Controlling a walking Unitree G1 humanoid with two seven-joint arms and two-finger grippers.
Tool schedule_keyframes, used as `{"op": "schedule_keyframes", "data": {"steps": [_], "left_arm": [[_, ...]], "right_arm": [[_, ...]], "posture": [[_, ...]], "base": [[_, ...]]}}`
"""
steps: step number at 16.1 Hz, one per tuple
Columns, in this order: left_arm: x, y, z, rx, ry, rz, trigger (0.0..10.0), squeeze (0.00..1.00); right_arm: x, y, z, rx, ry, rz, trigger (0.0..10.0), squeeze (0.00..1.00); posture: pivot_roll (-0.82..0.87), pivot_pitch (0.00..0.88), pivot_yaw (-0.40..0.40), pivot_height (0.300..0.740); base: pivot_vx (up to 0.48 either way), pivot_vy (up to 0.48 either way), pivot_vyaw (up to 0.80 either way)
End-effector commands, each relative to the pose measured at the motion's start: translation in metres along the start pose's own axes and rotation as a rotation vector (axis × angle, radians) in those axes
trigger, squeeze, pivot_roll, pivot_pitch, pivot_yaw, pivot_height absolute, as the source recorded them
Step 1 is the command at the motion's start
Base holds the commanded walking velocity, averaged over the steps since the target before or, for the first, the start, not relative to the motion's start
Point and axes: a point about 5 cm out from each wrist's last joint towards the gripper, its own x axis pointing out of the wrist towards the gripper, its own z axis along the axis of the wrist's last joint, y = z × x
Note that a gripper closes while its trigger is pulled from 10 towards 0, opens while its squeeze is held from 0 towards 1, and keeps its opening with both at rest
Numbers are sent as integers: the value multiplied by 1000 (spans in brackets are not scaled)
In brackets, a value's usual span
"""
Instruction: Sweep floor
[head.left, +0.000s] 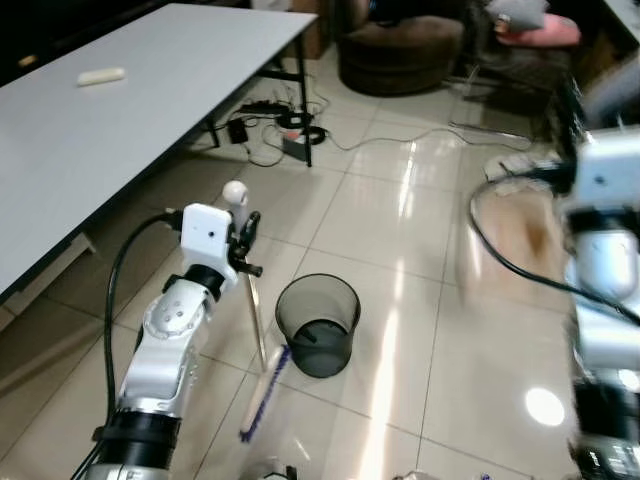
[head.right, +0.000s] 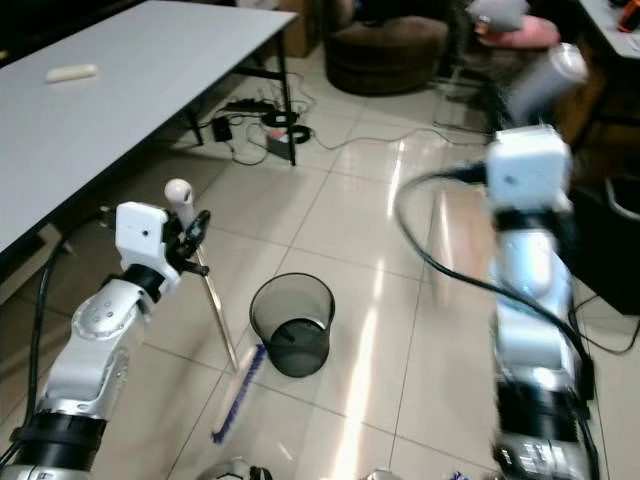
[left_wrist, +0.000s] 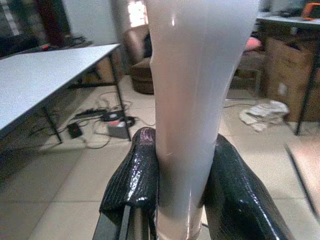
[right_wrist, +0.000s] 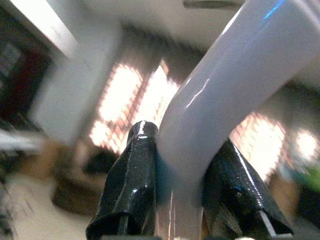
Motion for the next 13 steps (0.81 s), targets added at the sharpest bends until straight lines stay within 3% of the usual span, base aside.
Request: {"op": "schedule_keyframes", "data": {"steps": [1, 2, 4, 7, 10, 13], "left_arm": [[3, 4, 8, 32, -20, -4, 10000, 0], [1, 6, 8, 40, -17, -4, 10000, 0], [-4, 11, 7, 54, -10, 4, 10000, 0], [-7, 10, 4, 62, 1, -2, 10000, 0], [-6, 7, 4, 64, -1, -7, 10000, 0], [-6, 5, 4, 61, -1, -12, 10000, 0]], "right_arm": [[2, -14, 9, 17, -23, -76, 10000, 0], [-11, -18, -6, 34, 81, -113, 10000, 0], [-25, -12, -20, 67, 190, -102, 10000, 0], [-37, 13, -29, 152, 277, -66, 10000, 0], [-42, 32, -25, 188, 281, -4, 10000, 0], [-44, 38, -24, 208, 290, 14, 10000, 0]], "posture": [[-18, 40, 102, 740], [-12, 40, 96, 740], [-6, 43, 93, 740], [-4, 43, 91, 740], [-3, 43, 87, 740], [-7, 37, 86, 740]], "base": [[0, 0, 0], [0, 0, 0], [-279, 0, 0], [-300, 0, 0], [-304, 0, 0], [-303, 0, 0]]}}
